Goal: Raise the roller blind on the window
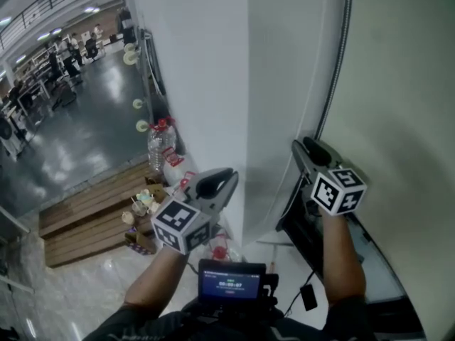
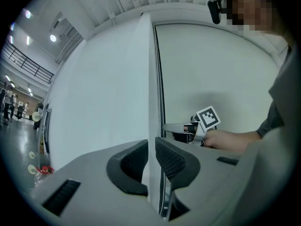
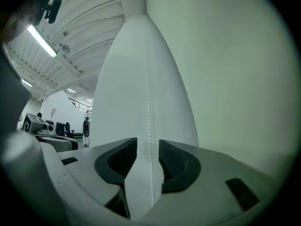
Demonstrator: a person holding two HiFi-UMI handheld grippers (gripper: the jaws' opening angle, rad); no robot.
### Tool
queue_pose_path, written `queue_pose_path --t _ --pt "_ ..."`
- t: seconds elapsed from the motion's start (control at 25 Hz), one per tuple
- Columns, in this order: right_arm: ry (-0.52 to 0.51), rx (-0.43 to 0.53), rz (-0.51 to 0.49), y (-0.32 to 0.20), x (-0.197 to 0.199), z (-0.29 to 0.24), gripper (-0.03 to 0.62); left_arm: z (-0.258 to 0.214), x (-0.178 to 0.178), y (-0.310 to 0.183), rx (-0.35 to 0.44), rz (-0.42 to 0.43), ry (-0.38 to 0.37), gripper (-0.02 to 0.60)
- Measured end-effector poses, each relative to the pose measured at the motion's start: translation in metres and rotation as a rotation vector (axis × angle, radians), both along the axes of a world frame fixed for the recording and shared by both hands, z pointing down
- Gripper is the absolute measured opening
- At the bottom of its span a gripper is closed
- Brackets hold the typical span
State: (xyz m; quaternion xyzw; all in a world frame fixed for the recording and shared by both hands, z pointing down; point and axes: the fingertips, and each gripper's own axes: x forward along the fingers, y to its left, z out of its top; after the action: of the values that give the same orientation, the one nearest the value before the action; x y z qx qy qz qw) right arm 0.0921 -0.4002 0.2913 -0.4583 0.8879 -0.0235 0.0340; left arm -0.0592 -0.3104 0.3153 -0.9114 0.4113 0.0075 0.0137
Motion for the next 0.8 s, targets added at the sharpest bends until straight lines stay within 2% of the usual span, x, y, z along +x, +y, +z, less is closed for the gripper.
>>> queue_pose_path --t 0.2,0.32,0.36,0.4,0.8 --pt "-0.002 -0.011 -0.053 -0.016 -0.005 -0.001 0.163 -0.005 0.004 0.000 -0.005 -0.003 0.002 0.044" --pt "-0.001 0.005 -0.061 -0.018 -0.006 -0.001 0.142 -0.002 0.005 -0.002 -0.010 -0.001 -0.006 0.044" --pt "-0.006 0.008 -0.061 -0.018 -0.005 -0.001 0.062 -0.002 0.005 -0.002 -0.012 -0.001 -0.008 0.044" --pt "-0.012 0.007 -0.067 -0.017 -0.004 -0.001 0.018 -0.001 0.005 -0.002 -0.014 0.000 -0.009 0.044" --pt "-0.006 0.013 -0.156 0.027 -0.019 0.000 0.014 -0.001 0.012 0.006 -0.010 0.029 0.001 0.044"
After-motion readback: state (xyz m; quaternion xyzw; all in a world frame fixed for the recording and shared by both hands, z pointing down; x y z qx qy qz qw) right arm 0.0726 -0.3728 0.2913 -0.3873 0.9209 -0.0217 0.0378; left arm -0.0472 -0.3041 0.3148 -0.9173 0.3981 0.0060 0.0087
